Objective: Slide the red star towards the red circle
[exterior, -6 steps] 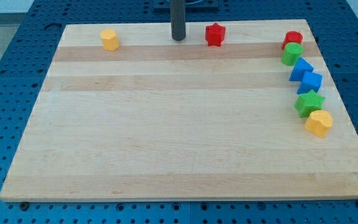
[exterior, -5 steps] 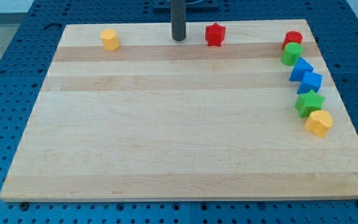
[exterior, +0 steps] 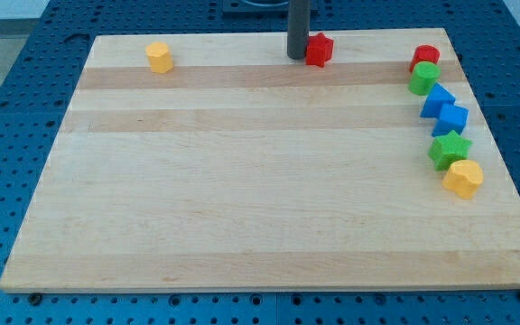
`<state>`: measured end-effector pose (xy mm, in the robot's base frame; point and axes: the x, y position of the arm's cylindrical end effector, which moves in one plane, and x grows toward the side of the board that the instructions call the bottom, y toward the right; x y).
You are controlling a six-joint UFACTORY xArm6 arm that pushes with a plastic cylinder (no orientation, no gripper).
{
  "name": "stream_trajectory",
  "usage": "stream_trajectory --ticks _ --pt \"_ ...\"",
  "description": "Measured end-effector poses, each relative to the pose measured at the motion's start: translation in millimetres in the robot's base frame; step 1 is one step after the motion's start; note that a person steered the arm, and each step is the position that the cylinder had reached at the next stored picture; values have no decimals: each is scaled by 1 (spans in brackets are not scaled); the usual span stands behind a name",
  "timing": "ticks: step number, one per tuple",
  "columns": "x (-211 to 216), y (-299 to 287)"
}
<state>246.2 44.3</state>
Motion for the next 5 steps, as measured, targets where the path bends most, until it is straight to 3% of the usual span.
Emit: stream_trajectory --ticks 5 --pt "0 47"
